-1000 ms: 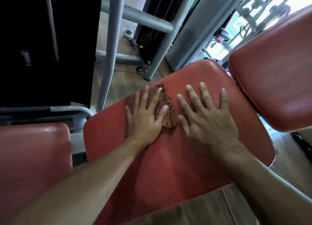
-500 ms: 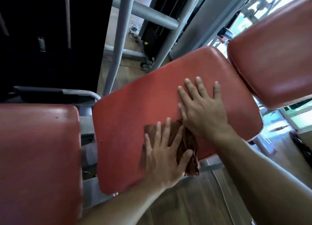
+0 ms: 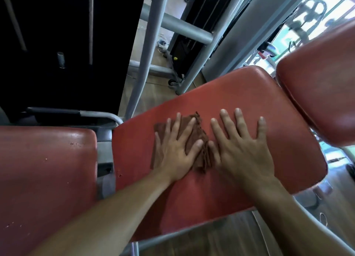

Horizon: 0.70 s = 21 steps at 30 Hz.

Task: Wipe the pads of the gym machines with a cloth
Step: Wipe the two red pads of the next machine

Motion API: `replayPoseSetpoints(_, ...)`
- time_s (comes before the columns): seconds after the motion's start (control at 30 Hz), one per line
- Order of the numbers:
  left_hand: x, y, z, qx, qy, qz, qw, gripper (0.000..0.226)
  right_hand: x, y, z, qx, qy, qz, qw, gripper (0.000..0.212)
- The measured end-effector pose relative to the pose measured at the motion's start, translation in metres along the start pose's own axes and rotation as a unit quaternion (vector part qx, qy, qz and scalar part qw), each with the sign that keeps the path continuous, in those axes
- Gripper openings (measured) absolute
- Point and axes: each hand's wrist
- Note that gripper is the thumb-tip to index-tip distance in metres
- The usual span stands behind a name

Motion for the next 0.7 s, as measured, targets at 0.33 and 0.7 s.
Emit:
replayPoseSetpoints(0.33,-0.102,-0.015,-0.046,-0.001,-0.004,0.043,0.999,0.069,-0.003,-0.002,-0.006,0.024,0.007,-0.025,0.999,0.065)
replayPoseSetpoints(0.7,0.002,0.003,-0.022,0.013,-0.042,0.001,0.999,0.067,-0.006,0.004,-0.007,0.042,0.003,-0.022,0.999,0.063)
Point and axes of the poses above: each hand's wrist, its own x-axis away from the middle knuckle, its own y-axis out of the palm, z = x × y, and after that the axes turned 9 degrees about -x, right-handed
